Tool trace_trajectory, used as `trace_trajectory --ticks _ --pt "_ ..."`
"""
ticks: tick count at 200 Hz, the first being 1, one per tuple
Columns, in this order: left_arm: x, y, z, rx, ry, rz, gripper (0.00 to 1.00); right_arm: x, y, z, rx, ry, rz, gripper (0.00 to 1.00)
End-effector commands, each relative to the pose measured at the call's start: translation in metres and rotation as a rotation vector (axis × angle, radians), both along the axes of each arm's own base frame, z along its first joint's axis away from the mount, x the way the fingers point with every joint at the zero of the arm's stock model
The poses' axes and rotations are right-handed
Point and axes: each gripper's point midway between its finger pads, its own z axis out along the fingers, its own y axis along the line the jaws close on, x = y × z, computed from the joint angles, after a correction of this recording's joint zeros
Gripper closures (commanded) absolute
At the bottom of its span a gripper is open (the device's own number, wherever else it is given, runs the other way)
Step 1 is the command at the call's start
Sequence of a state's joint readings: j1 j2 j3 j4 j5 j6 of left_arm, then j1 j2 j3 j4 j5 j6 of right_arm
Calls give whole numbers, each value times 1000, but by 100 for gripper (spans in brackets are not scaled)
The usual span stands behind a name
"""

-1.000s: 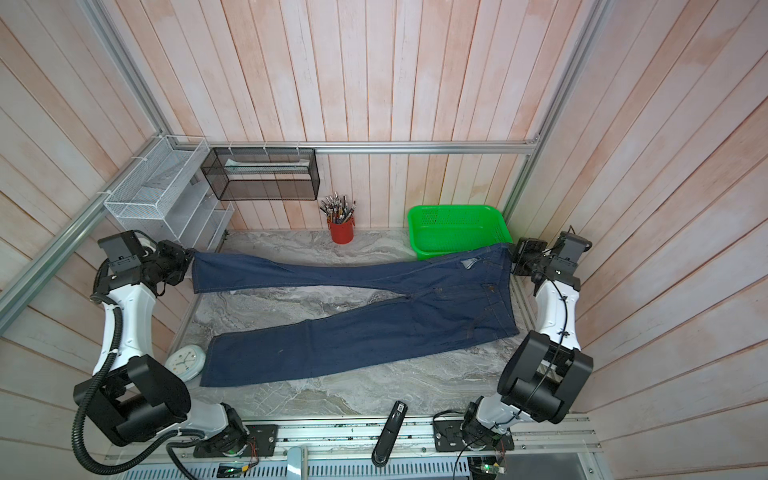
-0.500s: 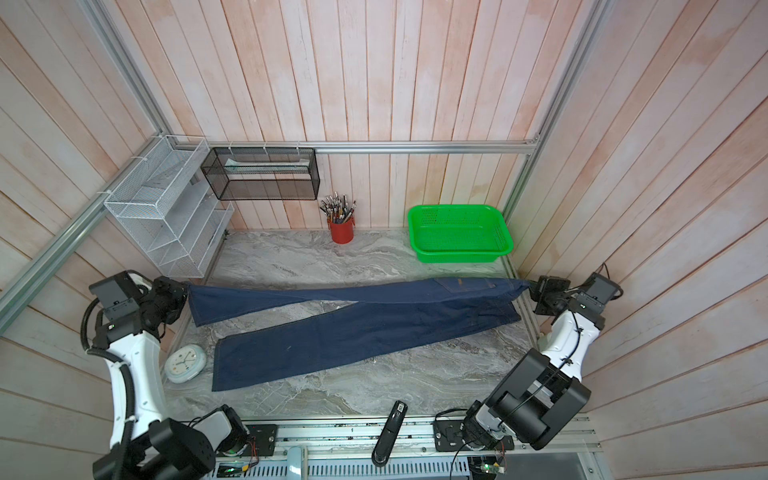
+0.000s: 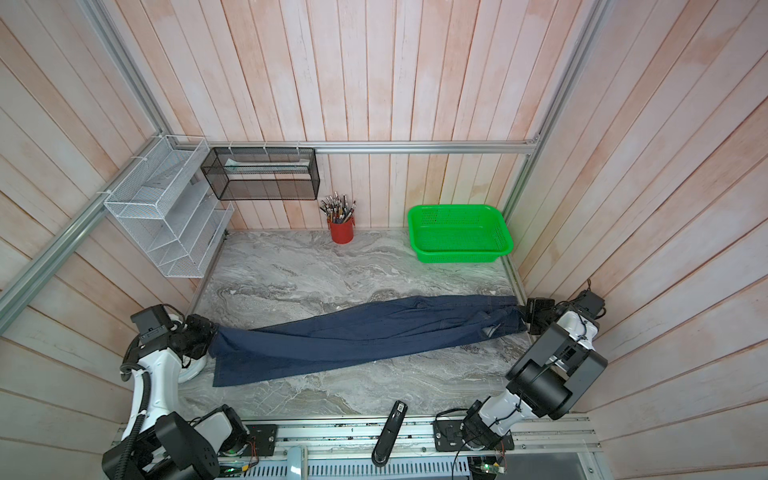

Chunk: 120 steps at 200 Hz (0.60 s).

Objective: Fold and stack the trousers

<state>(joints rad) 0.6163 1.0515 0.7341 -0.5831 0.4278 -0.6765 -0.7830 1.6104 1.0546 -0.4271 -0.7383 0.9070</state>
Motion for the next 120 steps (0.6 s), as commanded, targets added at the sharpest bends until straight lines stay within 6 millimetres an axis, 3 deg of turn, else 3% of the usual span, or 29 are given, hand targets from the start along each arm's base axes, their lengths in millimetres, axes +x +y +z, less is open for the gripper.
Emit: trace_trajectory --ticks 1,31,40,52,67,80,120 --pt "40 25 87 118 -209 -1 100 46 -9 64 -88 -142 30 100" --pt "67 47 168 213 -327 16 100 105 -4 149 -133 -337 69 100" --pt "72 52 179 233 -351 27 100 119 -2 166 -153 -391 79 100" --pt "78 54 180 234 -365 23 100 131 2 172 -167 -417 94 100" --pt "81 50 161 221 -355 7 100 138 7 155 -170 -408 124 100" --pt "78 44 133 198 -322 -7 100 135 12 126 -158 -370 145 100" --pt "45 29 56 171 -201 -6 100 94 11 43 -131 -246 133 100"
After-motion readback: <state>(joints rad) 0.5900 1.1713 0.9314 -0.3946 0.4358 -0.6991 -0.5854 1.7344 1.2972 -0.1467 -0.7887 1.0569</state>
